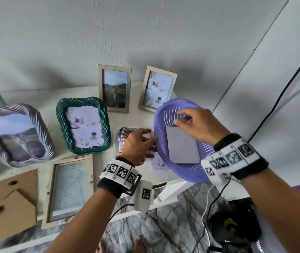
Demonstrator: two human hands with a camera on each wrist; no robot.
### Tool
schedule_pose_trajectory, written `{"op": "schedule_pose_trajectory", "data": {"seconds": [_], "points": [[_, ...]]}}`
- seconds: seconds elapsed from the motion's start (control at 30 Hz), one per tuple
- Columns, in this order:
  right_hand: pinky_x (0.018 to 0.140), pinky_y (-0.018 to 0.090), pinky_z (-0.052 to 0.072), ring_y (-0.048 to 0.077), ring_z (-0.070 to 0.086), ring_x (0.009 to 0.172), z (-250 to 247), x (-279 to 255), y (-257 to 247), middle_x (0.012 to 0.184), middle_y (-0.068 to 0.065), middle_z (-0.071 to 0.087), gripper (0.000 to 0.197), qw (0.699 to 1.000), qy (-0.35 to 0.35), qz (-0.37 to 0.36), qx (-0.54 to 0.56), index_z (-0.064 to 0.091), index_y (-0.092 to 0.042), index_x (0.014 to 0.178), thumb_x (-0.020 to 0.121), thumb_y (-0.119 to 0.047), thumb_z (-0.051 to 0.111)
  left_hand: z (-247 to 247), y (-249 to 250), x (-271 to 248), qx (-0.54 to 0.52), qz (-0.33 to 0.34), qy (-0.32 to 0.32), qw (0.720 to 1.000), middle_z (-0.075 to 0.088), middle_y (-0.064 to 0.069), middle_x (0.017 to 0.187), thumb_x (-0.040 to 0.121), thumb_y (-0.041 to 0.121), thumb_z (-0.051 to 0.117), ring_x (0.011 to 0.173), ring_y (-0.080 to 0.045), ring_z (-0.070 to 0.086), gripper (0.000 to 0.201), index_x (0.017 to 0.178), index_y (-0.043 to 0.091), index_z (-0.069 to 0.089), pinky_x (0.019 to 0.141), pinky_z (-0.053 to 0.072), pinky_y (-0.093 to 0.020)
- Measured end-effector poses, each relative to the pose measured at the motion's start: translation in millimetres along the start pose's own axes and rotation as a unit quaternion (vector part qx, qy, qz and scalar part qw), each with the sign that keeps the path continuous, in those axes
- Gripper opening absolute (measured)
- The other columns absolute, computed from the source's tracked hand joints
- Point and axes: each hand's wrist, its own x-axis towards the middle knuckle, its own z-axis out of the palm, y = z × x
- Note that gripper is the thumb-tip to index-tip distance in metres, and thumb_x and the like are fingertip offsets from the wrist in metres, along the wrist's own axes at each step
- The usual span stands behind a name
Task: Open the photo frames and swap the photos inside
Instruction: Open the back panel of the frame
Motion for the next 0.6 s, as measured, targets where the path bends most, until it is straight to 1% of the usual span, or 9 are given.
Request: {"op": "schedule_pose_trajectory", "data": {"seconds": [0.07, 0.17, 0.23, 0.3, 0.33, 0.4, 0.43, 0.5, 0.6], "points": [[0.087, 0.031, 0.045, 0.024, 0.062, 0.098, -4, 28, 8, 0.102, 0.006, 0.07, 0.039, 0.998, -0.038, 0.014, -0.053, 0.063, -0.015, 0.122, 0.088, -0.033, 0.066, 0, 1, -1, 0.004, 0.004, -0.005, 1.0, 0.072, -0.008, 0.083, 0.091, 0.015, 0.066, 0.064, -0.016, 0.071, 0.036, 0.125, 0.007, 0.056, 0.054, 0.059, -0.032], [0.085, 0.029, 0.042, 0.028, 0.058, 0.111, 14, 62, 21, 0.115, 0.007, 0.064, 0.054, 0.976, -0.145, 0.022, -0.164, 0.058, -0.014, 0.128, 0.081, -0.037, 0.074, -1, 1, -1, 0.008, 0.007, -0.003, 1.0, 0.072, -0.007, 0.081, 0.091, 0.014, 0.066, 0.063, -0.015, 0.071, 0.036, 0.125, 0.005, 0.057, 0.054, 0.059, -0.031], [0.089, 0.031, 0.044, 0.028, 0.057, 0.114, 34, 77, 31, 0.122, 0.007, 0.061, 0.069, 0.947, -0.23, 0.045, -0.221, 0.054, -0.011, 0.129, 0.073, -0.04, 0.081, -2, 1, -2, 0.015, 0.011, -0.009, 1.0, 0.073, -0.008, 0.082, 0.091, 0.015, 0.067, 0.066, -0.018, 0.072, 0.037, 0.126, 0.004, 0.056, 0.055, 0.059, -0.033], [0.091, 0.035, 0.05, 0.028, 0.06, 0.107, 52, 85, 39, 0.119, 0.006, 0.063, 0.077, 0.921, -0.285, 0.061, -0.258, 0.057, -0.011, 0.123, 0.062, -0.047, 0.086, -2, 1, -2, 0.018, 0.015, -0.016, 1.0, 0.073, -0.01, 0.084, 0.091, 0.015, 0.067, 0.07, -0.02, 0.073, 0.038, 0.126, 0.005, 0.056, 0.055, 0.059, -0.033], [0.089, 0.037, 0.052, 0.028, 0.063, 0.101, 59, 89, 42, 0.114, 0.006, 0.064, 0.079, 0.914, -0.292, 0.059, -0.274, 0.059, -0.012, 0.119, 0.056, -0.051, 0.087, -3, 1, -2, 0.019, 0.017, -0.018, 1.0, 0.073, -0.01, 0.084, 0.091, 0.016, 0.067, 0.07, -0.021, 0.073, 0.038, 0.126, 0.006, 0.056, 0.055, 0.059, -0.033], [0.084, 0.038, 0.054, 0.027, 0.064, 0.093, 69, 94, 51, 0.107, 0.004, 0.063, 0.079, 0.914, -0.273, 0.042, -0.298, 0.062, -0.016, 0.112, 0.049, -0.057, 0.087, -3, 2, -2, 0.02, 0.018, -0.019, 0.999, 0.073, -0.011, 0.085, 0.091, 0.016, 0.067, 0.072, -0.022, 0.073, 0.038, 0.126, 0.007, 0.056, 0.056, 0.059, -0.033], [0.084, 0.038, 0.054, 0.028, 0.064, 0.093, 73, 96, 55, 0.107, 0.004, 0.062, 0.078, 0.917, -0.256, 0.035, -0.304, 0.061, -0.018, 0.11, 0.047, -0.057, 0.087, -3, 2, -2, 0.02, 0.018, -0.019, 0.999, 0.073, -0.011, 0.085, 0.091, 0.016, 0.067, 0.072, -0.023, 0.073, 0.037, 0.126, 0.007, 0.057, 0.056, 0.059, -0.033], [0.087, 0.04, 0.053, 0.03, 0.061, 0.099, 77, 96, 58, 0.112, 0.005, 0.059, 0.08, 0.923, -0.234, 0.026, -0.305, 0.059, -0.021, 0.112, 0.046, -0.055, 0.087, -3, 2, -1, 0.021, 0.019, -0.017, 0.999, 0.074, -0.011, 0.084, 0.091, 0.015, 0.067, 0.071, -0.024, 0.073, 0.037, 0.126, 0.006, 0.057, 0.055, 0.059, -0.033], [0.088, 0.039, 0.051, 0.032, 0.06, 0.105, 78, 95, 60, 0.115, 0.008, 0.061, 0.083, 0.932, -0.209, 0.024, -0.296, 0.055, -0.019, 0.12, 0.051, -0.049, 0.088, -4, 1, -1, 0.025, 0.021, -0.018, 0.999, 0.074, -0.01, 0.082, 0.091, 0.016, 0.067, 0.071, -0.025, 0.073, 0.038, 0.126, 0.006, 0.057, 0.057, 0.06, -0.037]]}}
